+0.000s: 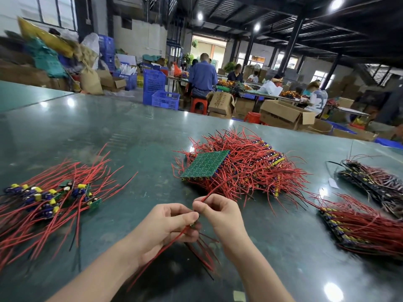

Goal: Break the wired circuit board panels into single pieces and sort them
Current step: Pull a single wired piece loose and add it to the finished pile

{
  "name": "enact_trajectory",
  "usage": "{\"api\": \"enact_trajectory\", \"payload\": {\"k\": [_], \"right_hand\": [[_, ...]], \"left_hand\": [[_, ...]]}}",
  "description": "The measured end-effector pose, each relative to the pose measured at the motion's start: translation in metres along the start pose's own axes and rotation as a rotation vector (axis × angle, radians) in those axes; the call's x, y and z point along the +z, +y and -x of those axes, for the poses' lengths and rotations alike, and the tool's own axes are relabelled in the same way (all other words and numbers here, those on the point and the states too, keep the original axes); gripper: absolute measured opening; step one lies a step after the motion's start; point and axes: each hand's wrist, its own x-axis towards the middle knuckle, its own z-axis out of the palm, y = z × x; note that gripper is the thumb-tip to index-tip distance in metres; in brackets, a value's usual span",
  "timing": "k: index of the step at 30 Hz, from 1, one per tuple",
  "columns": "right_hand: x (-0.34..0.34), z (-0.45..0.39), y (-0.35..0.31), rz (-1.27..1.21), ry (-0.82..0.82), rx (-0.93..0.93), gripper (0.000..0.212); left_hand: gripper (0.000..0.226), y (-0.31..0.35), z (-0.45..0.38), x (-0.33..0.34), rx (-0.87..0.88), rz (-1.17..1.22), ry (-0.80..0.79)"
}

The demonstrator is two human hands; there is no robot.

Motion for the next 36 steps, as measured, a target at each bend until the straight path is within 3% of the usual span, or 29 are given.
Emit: {"api": "enact_trajectory", "payload": {"k": [5, 12, 16, 26, 30, 36], "right_hand": [[-0.006, -0.002, -0.001, -0.052, -0.033, 0.036, 0.025], [-0.013, -0.008, 0.001, -0.136, 0.076, 0.129, 0.025], [-0.037, -0.019, -0.003, -0.496, 0.227, 0.265, 0.012], [-0.048, -0.025, -0.001, -0.861, 0.2, 0.397, 0.024], [-0.052, -0.026, -0.001, -0.704, 0.228, 0.328, 0.02], [-0.047, -0.026, 0.003, -0.734, 0.385, 0.332, 0.025]], "left_hand": [[0.016, 0.0, -0.001, 0.002, 0.001, 0.005, -0.025], [0.023, 0.002, 0.0, 0.005, -0.019, -0.026, -0.048], [0.021, 0.002, 0.002, 0.005, -0.047, -0.089, -0.093], [0.022, 0.006, 0.003, -0.001, -0.053, -0.181, -0.146], [0.021, 0.005, 0.003, -0.004, -0.058, -0.182, -0.163], [0.018, 0.009, -0.002, -0.015, -0.127, -0.128, -0.076]]}}
